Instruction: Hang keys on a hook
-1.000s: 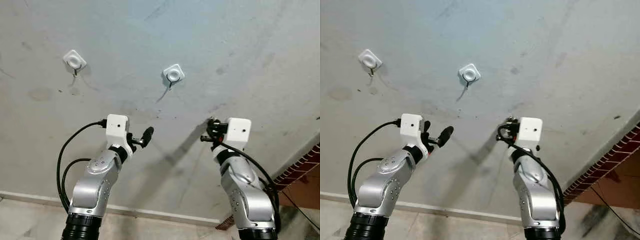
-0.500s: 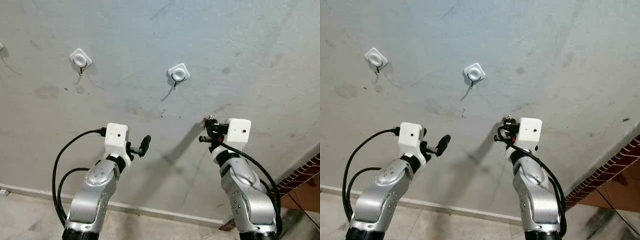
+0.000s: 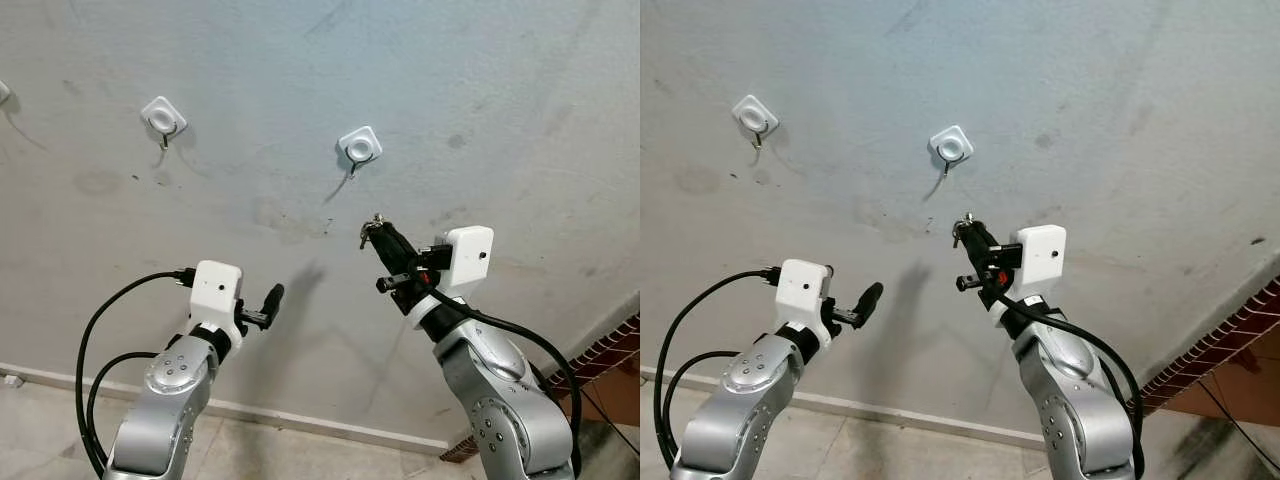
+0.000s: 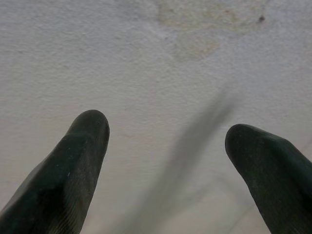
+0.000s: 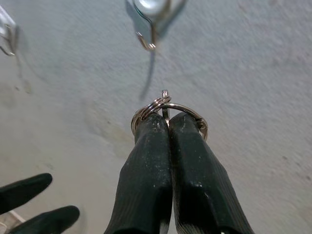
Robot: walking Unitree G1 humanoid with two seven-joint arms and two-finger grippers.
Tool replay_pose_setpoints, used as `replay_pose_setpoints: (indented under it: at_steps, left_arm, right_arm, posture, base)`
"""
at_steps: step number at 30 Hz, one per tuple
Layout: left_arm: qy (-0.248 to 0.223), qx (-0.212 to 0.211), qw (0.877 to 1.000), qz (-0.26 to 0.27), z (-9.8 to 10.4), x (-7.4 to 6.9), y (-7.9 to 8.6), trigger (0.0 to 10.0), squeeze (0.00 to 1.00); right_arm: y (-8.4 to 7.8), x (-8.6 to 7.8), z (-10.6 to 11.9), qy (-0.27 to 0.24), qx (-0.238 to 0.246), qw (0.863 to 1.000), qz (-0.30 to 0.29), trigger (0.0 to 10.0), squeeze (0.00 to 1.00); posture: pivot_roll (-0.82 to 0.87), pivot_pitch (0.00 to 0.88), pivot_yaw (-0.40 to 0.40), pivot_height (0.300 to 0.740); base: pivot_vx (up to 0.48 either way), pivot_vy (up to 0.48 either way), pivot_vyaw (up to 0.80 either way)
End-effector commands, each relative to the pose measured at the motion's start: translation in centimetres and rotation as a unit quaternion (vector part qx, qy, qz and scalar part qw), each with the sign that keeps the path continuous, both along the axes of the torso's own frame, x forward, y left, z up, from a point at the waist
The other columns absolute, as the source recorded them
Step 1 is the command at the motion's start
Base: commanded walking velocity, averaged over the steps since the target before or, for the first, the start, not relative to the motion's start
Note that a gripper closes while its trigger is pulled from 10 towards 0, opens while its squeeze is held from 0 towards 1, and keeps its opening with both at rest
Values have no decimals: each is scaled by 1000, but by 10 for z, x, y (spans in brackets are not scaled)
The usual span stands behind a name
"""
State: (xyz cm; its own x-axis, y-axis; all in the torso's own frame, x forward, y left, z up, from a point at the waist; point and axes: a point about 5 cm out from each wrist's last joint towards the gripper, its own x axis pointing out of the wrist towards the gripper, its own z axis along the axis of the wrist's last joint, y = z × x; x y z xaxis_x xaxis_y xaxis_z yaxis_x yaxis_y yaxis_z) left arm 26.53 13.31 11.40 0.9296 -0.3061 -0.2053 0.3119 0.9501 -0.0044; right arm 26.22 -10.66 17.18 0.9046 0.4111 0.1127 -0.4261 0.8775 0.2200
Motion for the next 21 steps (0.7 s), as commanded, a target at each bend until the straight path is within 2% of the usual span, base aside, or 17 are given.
replay_pose_setpoints:
  at_steps: [1, 9, 13, 21]
  left_arm:
    - [-3, -5, 1000, -11, 3, 0, -4, 10000, 0]
    - [6, -10, 1000, -12, 2, 1, -4, 10000, 0]
    - [11, -12, 1000, -10, 0, 2, -5, 10000, 0]
    - [13, -14, 1000, -12, 0, 3, -6, 10000, 0]
  right_arm:
    - [-7, 1, -1, 5, -5, 1000, -18, 10000, 0]
    - [-10, 3, -3, 8, -13, 999, -32, 10000, 0]
    - [-12, 5, -4, 9, -18, 999, -41, 10000, 0]
    - [-13, 7, -3, 8, -21, 999, -48, 10000, 0]
  posture:
    - [145, 0, -97, 740]
    - [144, 0, -97, 740]
    - [143, 0, -99, 740]
    - [144, 0, -101, 740]
  base:
    - [0, 0, 0]
    - [0, 67, 0]
    - [0, 306, 0]
    - [0, 480, 0]
